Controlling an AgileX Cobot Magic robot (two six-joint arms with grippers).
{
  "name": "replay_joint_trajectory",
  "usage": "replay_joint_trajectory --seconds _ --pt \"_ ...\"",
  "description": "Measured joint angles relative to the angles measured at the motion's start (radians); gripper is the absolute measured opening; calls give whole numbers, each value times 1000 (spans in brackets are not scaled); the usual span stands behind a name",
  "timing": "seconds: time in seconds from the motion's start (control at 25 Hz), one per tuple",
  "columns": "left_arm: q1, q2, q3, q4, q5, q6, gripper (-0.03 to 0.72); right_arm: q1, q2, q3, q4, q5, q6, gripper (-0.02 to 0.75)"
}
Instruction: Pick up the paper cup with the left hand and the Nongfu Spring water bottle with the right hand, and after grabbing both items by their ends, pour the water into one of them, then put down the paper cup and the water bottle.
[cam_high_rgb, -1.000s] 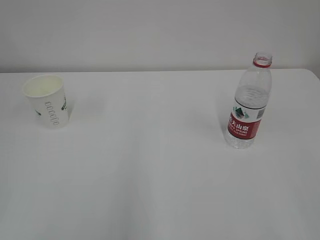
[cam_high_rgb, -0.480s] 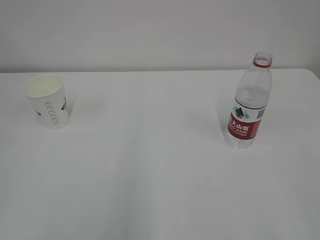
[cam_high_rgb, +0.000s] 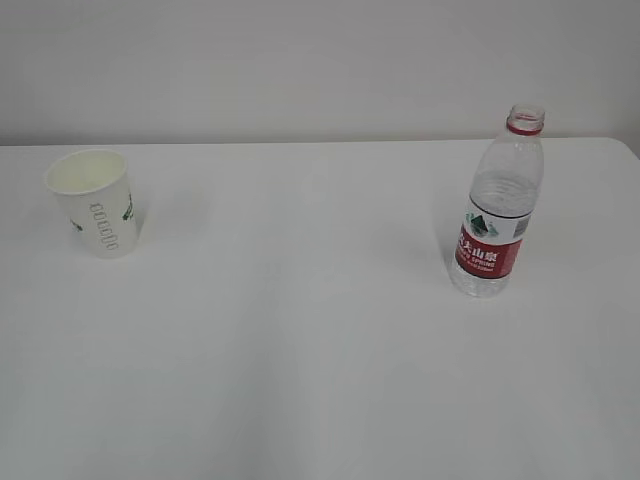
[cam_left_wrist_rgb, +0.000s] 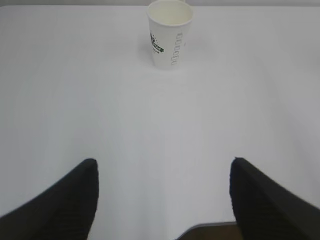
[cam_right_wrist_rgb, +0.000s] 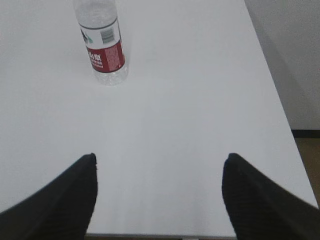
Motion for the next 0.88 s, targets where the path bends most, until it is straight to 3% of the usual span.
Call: replay_joint_trajectory --seconds 0.52,0.88 --pt "0 4 -52 12 -165 69 587 0 0 -49 1 -206 -58 590" --pt "0 95 -52 25 -379 86 587 0 20 -49 1 -326 -85 590"
